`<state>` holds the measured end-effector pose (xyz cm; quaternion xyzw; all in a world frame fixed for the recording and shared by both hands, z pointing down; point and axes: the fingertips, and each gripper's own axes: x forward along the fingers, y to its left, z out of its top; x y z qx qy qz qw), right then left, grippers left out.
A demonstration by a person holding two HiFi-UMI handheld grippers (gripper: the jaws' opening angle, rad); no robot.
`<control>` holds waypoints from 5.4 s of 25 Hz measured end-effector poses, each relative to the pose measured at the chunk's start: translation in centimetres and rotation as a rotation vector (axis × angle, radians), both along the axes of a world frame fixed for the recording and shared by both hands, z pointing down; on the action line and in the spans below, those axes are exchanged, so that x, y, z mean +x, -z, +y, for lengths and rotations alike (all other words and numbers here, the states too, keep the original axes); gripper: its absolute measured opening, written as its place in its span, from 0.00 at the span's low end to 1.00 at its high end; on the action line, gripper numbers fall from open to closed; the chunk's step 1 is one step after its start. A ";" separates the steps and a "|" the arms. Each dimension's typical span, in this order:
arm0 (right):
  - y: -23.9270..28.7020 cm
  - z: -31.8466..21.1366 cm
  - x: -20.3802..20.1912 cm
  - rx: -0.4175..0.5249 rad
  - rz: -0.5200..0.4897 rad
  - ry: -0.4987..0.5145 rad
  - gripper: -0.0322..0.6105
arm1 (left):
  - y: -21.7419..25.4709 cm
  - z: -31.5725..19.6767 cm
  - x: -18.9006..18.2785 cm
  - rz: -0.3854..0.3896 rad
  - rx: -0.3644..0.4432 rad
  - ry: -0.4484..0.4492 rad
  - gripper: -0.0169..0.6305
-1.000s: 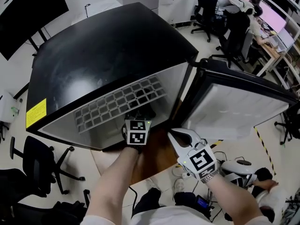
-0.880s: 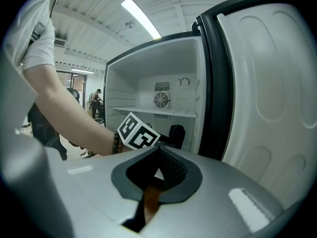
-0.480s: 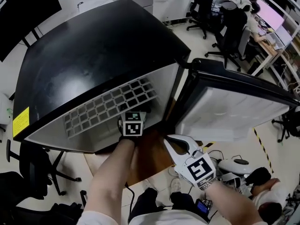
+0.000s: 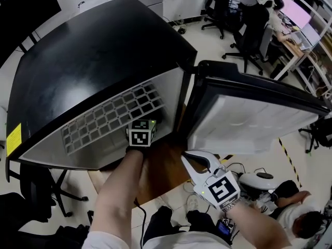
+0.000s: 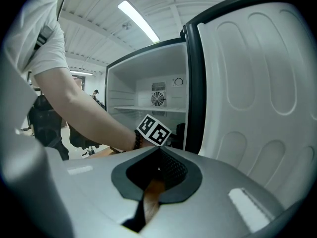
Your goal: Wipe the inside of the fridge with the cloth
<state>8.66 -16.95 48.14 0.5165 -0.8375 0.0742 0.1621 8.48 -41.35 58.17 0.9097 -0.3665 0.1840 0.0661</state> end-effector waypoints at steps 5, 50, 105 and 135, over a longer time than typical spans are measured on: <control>0.0 0.0 -0.3 -0.002 -0.008 0.016 0.05 | 0.7 1.1 0.5 0.016 0.010 -0.050 0.17; 4.0 4.2 -0.1 0.038 -0.034 0.052 0.05 | 3.9 13.8 1.2 0.016 0.035 -0.216 0.18; 13.1 11.2 -2.2 -0.179 -0.371 0.848 0.16 | 22.1 36.0 -2.2 0.196 -0.093 -0.853 0.23; 16.7 2.0 6.3 0.238 -0.015 -0.096 0.16 | 6.2 23.4 5.2 -0.020 -0.108 -0.144 0.34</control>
